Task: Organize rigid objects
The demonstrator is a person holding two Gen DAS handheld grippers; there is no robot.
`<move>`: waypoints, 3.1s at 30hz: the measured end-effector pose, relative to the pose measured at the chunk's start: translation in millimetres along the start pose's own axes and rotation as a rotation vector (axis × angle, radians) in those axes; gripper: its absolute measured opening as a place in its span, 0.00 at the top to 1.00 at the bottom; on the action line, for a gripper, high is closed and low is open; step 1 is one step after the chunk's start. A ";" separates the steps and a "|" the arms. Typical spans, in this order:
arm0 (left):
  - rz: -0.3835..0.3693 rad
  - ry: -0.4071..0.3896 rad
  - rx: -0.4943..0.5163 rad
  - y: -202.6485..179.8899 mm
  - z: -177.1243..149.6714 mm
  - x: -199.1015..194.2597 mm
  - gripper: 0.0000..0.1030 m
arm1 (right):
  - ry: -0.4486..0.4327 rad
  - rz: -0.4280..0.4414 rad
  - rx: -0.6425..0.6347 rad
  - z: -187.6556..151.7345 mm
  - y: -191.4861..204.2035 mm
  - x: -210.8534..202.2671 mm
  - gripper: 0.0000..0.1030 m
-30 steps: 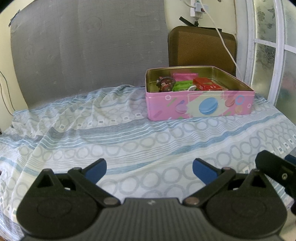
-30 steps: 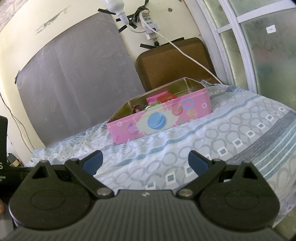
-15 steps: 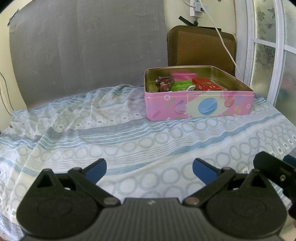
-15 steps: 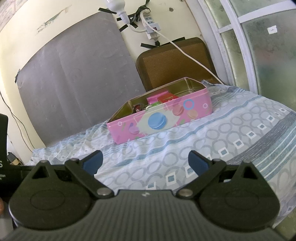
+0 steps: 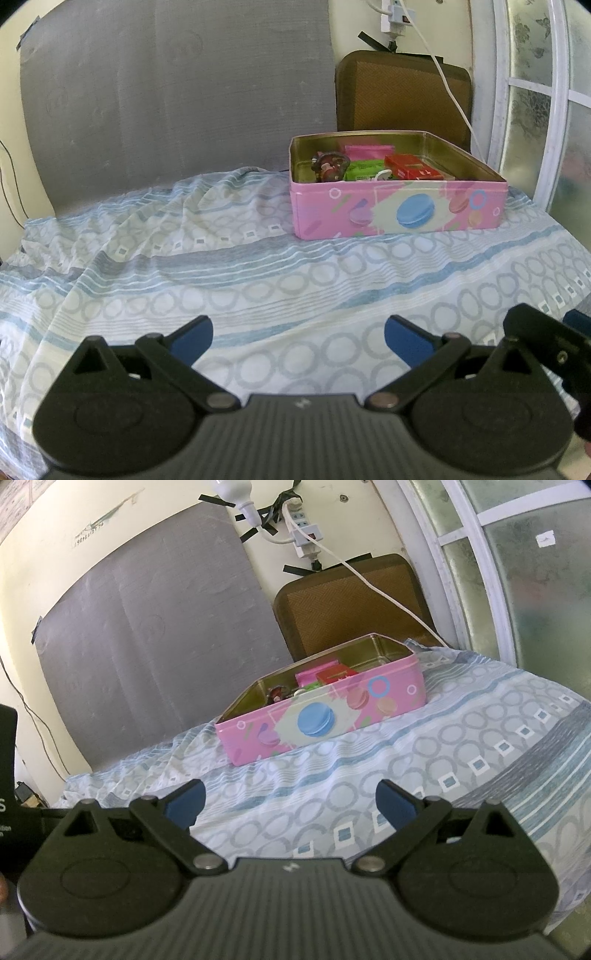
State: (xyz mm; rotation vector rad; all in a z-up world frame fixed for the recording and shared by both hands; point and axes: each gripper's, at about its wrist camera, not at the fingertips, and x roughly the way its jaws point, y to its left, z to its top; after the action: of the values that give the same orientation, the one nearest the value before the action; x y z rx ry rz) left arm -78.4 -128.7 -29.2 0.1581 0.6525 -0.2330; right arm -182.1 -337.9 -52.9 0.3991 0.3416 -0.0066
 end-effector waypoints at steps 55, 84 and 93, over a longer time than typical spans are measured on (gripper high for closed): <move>-0.069 -0.015 0.040 -16.7 6.7 7.6 0.00 | 0.006 -0.116 -0.021 -5.4 -7.5 -16.8 0.03; -0.011 -0.143 0.057 -16.6 12.8 0.8 0.00 | 0.030 -0.134 -0.095 -10.5 4.4 -12.6 0.03; -0.029 -0.127 0.053 -15.5 12.9 2.8 0.00 | 0.025 -0.132 -0.101 -11.9 5.6 -13.2 0.03</move>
State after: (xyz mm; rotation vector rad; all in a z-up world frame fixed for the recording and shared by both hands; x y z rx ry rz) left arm -72.8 -146.9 -22.0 0.1835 0.5229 -0.2860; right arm -198.1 -329.0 -56.8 0.2769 0.3908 -0.1126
